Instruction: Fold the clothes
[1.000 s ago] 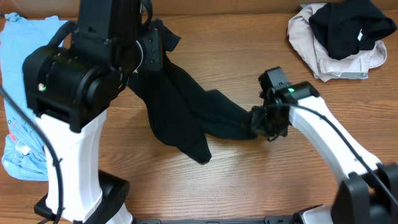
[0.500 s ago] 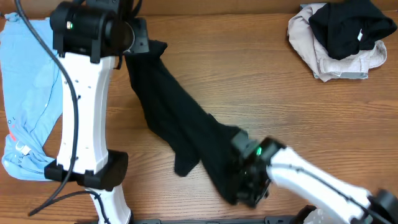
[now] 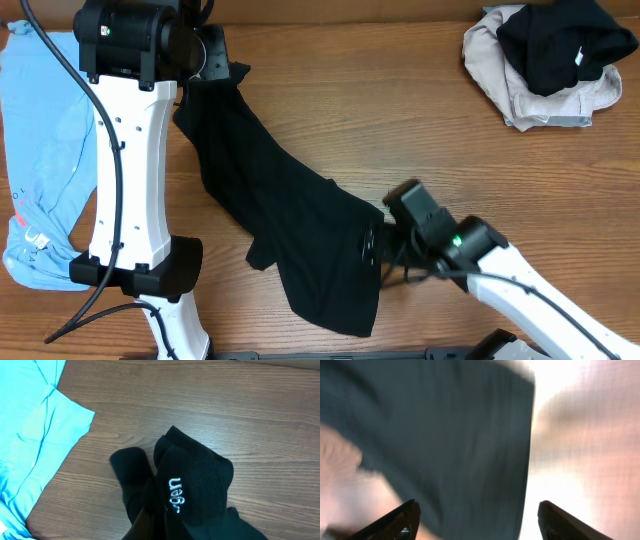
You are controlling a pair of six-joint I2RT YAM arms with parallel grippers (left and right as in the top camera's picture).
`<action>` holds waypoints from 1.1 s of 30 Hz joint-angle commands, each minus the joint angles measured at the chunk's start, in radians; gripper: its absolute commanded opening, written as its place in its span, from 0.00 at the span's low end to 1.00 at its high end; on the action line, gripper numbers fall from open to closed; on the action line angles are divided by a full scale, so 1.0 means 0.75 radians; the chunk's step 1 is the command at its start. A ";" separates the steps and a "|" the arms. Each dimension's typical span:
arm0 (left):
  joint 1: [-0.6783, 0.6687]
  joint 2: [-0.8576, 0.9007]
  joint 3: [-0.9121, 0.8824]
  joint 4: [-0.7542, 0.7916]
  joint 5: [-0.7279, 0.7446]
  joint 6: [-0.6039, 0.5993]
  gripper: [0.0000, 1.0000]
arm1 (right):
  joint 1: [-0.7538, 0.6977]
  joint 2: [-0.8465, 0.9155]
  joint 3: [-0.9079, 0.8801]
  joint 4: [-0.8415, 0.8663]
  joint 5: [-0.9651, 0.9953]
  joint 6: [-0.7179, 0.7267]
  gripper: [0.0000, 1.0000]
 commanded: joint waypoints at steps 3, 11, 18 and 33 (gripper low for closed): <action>0.006 -0.016 0.003 -0.005 0.010 0.025 0.04 | -0.131 0.242 0.026 0.232 0.124 -0.313 0.72; 0.006 -0.012 -0.026 -0.005 0.010 0.024 0.04 | -0.167 0.546 0.026 0.456 0.089 -0.420 0.60; 0.006 0.018 -0.030 -0.005 0.011 0.024 0.04 | -0.173 0.600 0.041 0.484 0.035 -0.478 0.07; 0.006 0.026 -0.027 0.025 0.116 0.026 0.04 | -0.496 0.259 0.971 -0.479 -0.070 -0.758 0.04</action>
